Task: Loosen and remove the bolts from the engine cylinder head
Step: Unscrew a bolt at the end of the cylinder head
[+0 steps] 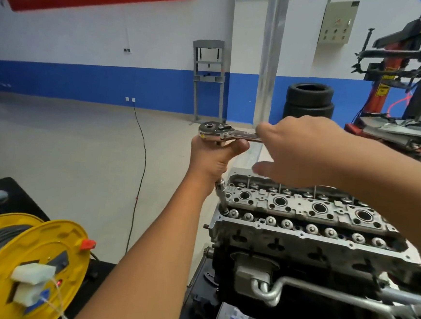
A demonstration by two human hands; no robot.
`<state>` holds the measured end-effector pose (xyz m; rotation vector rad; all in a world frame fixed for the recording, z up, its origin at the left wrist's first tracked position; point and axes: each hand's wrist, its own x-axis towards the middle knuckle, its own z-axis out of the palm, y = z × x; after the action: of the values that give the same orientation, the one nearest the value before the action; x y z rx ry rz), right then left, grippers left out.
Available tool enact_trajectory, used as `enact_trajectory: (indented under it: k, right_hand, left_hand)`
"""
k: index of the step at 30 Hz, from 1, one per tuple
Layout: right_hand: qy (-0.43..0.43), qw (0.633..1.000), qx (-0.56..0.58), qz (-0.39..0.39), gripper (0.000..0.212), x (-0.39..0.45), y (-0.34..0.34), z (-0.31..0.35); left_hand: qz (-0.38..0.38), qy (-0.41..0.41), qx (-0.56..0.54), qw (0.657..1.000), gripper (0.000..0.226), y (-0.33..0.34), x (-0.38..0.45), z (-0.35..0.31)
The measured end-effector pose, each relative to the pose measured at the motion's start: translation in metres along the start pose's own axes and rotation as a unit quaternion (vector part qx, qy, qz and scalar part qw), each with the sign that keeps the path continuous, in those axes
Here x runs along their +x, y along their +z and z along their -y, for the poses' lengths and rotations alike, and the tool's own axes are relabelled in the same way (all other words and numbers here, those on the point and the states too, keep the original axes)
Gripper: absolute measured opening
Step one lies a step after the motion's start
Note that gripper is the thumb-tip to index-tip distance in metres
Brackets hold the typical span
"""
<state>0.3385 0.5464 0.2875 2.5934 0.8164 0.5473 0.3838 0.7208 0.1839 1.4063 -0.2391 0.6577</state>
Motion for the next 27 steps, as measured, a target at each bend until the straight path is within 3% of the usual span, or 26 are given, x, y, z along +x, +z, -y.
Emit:
enact_trajectory:
  k: [4, 5, 8, 11, 14, 16, 19, 20, 23, 27]
  right_hand:
    - [-0.032, 0.977, 0.174, 0.122, 0.026, 0.012, -0.024, -0.002]
    - [-0.039, 0.973, 0.186, 0.134, 0.019, 0.019, -0.025, -0.006]
    - [-0.065, 0.990, 0.105, 0.064, 0.007, 0.037, -0.018, -0.017]
    - [-0.055, 0.993, 0.098, -0.019, 0.021, 0.049, -0.004, -0.018]
    - [-0.041, 0.996, 0.063, -0.036, 0.007, 0.055, 0.005, -0.008]
    - [-0.031, 0.993, 0.114, 0.010, 0.007, 0.055, 0.001, 0.000]
    - [-0.015, 0.941, 0.315, 0.127, 0.021, 0.056, -0.013, 0.004]
    - [-0.025, 0.935, 0.326, 0.140, 0.019, 0.057, -0.017, 0.004]
    - [-0.076, 0.982, 0.164, 0.046, 0.004, 0.069, -0.019, 0.008]
    - [-0.069, 0.994, 0.058, -0.058, 0.016, 0.072, -0.011, 0.015]
  left_hand:
    - [0.151, -0.074, 0.017, 0.986, 0.059, -0.012, 0.000, -0.012]
    - [0.187, -0.097, 0.068, 0.975, 0.057, -0.019, 0.000, -0.015]
    - [0.221, -0.112, 0.190, 0.950, 0.007, -0.037, -0.003, -0.021]
    - [0.223, -0.106, 0.256, 0.935, 0.023, -0.039, -0.011, -0.024]
    - [0.168, -0.085, 0.266, 0.946, 0.026, -0.033, -0.015, -0.019]
    - [0.125, -0.071, 0.238, 0.961, 0.023, -0.030, -0.018, -0.014]
    - [0.081, -0.068, 0.195, 0.975, 0.015, -0.029, -0.019, -0.011]
    - [0.071, -0.075, 0.186, 0.977, 0.014, -0.030, -0.020, -0.012]
    - [0.076, -0.092, 0.178, 0.977, 0.017, -0.042, -0.023, -0.014]
    - [0.109, -0.091, 0.196, 0.970, 0.022, -0.049, -0.029, -0.015]
